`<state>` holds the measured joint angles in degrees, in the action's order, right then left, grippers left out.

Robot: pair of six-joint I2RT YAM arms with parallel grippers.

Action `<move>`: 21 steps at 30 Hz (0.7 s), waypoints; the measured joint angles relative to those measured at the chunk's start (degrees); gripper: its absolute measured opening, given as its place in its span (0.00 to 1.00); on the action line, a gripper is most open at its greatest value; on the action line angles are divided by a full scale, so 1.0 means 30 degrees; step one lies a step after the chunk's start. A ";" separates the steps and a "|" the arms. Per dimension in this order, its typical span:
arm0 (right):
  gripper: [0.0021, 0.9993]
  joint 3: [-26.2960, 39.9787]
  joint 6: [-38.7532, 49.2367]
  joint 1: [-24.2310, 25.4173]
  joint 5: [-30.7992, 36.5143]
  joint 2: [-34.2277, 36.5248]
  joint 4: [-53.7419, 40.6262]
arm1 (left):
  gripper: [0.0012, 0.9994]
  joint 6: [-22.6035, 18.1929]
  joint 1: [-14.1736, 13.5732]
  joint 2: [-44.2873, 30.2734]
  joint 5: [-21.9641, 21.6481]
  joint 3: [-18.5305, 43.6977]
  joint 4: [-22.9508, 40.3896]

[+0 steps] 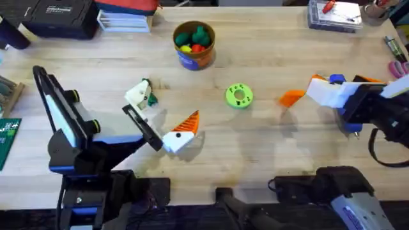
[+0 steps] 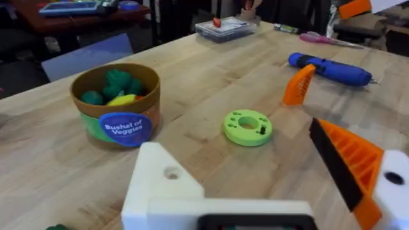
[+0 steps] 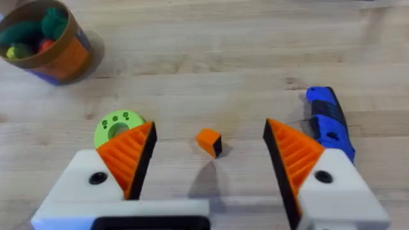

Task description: Pick up the gripper from the table and insert it into the empty holder that is missing its gripper. Then pick up a screw, insert it into the mounting hole, and use the screwdriver to tighten it. Finally, clean up the table by picking up the vegetable and placing it into the bucket.

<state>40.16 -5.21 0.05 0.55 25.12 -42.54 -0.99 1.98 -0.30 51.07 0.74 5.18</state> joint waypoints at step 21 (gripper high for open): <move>0.99 0.0000 -0.0006 0.0000 0.0001 0.0000 0.0000 | 0.99 -0.0168 0.2104 0.0000 0.7195 0.0056 0.1191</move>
<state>40.16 -5.23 0.05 0.55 25.12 -42.54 -1.50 8.29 -0.30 72.66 0.91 8.75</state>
